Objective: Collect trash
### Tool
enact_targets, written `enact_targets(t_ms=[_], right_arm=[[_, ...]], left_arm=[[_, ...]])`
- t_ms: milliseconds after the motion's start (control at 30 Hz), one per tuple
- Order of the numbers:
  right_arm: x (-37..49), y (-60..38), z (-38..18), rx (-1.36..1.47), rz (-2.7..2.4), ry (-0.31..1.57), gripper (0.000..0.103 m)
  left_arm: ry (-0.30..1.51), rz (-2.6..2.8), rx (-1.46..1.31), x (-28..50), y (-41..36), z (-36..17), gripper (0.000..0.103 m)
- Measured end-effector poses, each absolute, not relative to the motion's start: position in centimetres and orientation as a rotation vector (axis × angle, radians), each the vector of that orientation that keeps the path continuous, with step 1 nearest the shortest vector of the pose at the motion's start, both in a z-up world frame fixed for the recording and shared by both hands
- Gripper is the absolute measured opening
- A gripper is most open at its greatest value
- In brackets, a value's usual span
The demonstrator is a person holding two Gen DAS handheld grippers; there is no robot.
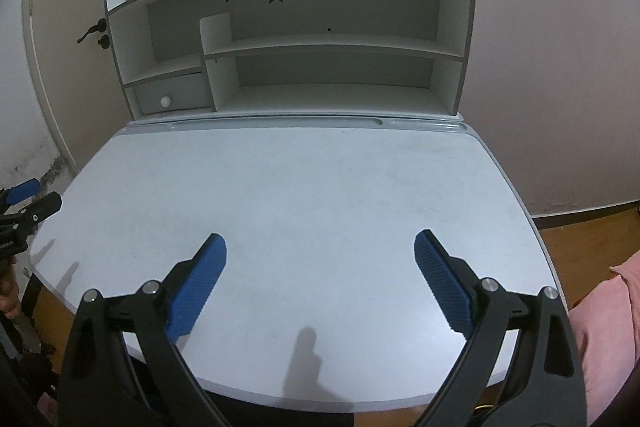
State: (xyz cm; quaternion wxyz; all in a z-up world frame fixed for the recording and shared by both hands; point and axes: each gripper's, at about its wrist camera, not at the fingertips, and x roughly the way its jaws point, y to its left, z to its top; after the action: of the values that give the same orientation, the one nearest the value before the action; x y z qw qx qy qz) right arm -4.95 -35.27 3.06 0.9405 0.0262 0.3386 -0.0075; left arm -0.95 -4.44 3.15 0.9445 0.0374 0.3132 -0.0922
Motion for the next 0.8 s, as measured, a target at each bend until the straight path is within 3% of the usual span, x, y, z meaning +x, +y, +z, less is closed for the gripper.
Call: enact_targets(t_ms=[800], right_arm=[[-5.65,-35.16,3.13,0.033,-0.022,0.685,0.092]], left_arm=[[0.635,-0.171,0.067,-0.94,-4.44,3.38,0.096]])
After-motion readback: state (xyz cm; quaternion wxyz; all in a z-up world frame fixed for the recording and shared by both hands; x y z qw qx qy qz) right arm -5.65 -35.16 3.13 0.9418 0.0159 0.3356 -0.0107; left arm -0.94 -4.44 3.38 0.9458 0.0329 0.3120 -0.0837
